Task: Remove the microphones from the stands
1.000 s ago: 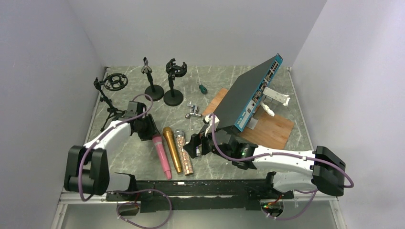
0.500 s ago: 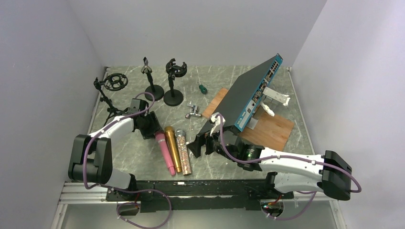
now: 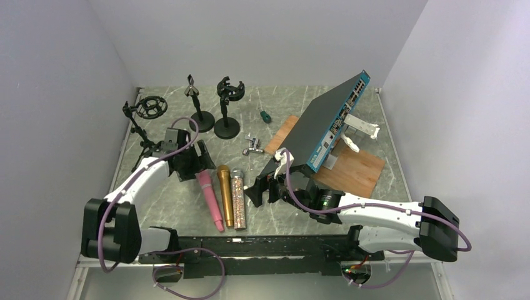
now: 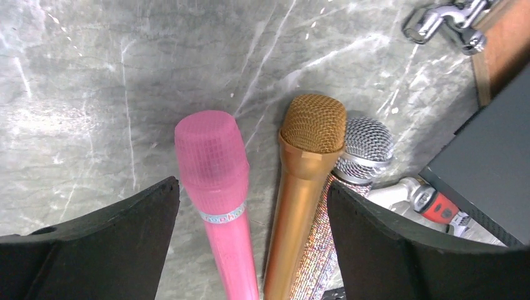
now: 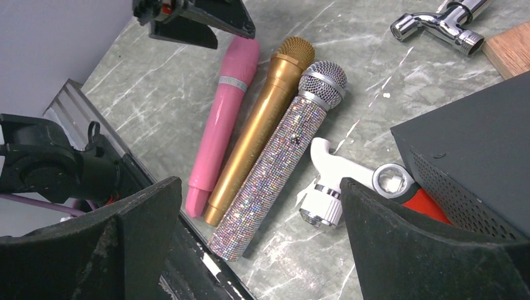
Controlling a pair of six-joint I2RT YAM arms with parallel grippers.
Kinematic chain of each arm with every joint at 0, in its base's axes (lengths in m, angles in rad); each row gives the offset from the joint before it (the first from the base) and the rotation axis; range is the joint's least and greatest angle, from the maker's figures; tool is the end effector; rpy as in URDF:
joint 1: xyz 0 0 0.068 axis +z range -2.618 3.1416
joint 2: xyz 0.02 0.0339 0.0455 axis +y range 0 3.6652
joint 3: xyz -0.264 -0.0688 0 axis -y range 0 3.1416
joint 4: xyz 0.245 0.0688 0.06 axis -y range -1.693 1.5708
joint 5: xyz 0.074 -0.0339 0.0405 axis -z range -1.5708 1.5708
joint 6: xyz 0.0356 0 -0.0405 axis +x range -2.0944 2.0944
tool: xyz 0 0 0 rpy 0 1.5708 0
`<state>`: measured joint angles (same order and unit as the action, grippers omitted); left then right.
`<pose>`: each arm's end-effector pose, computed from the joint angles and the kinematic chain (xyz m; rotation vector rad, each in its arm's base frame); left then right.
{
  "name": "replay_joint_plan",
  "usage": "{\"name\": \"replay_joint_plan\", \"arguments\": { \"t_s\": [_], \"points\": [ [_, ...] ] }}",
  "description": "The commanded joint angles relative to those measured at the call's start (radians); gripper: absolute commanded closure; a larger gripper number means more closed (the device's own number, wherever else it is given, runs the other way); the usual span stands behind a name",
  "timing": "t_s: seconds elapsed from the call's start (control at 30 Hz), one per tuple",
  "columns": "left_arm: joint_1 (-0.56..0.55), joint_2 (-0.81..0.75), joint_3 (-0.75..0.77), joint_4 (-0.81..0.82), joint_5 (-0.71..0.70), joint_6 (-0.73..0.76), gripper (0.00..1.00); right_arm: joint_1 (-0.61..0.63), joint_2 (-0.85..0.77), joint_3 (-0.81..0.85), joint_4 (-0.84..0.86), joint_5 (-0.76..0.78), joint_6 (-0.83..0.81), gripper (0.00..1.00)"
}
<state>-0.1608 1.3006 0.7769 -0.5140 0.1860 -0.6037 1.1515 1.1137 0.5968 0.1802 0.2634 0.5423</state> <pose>0.2428 -0.0461 0.2035 -0.5203 2.6205 -0.5031 0.1096 0.2231 0.2457 -0.4184 1.9545 0.8832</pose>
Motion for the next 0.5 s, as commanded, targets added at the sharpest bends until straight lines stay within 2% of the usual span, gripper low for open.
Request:
{"name": "replay_joint_plan", "arguments": {
  "t_s": [0.0, 0.27, 0.4, 0.47],
  "points": [
    [-0.003, -0.105, 0.062, -0.055, -0.04, 0.058, 0.1, -0.001, -0.002, 0.003, 0.033, 0.002, -0.004, 0.01],
    [-0.002, -0.333, 0.135, -0.102, -0.239, 0.215, 0.09, -0.001, 0.006, -0.003, 0.047, -0.006, -0.005, 0.01],
    [0.011, -0.403, 0.189, -0.11, -0.398, 0.243, 0.07, -0.001, 0.002, -0.012, 0.057, -0.012, -0.007, 0.01],
    [0.031, -0.446, 0.213, -0.08, -0.431, 0.242, 0.05, -0.001, -0.003, -0.014, 0.052, -0.007, -0.007, 0.01]
  ]
}}
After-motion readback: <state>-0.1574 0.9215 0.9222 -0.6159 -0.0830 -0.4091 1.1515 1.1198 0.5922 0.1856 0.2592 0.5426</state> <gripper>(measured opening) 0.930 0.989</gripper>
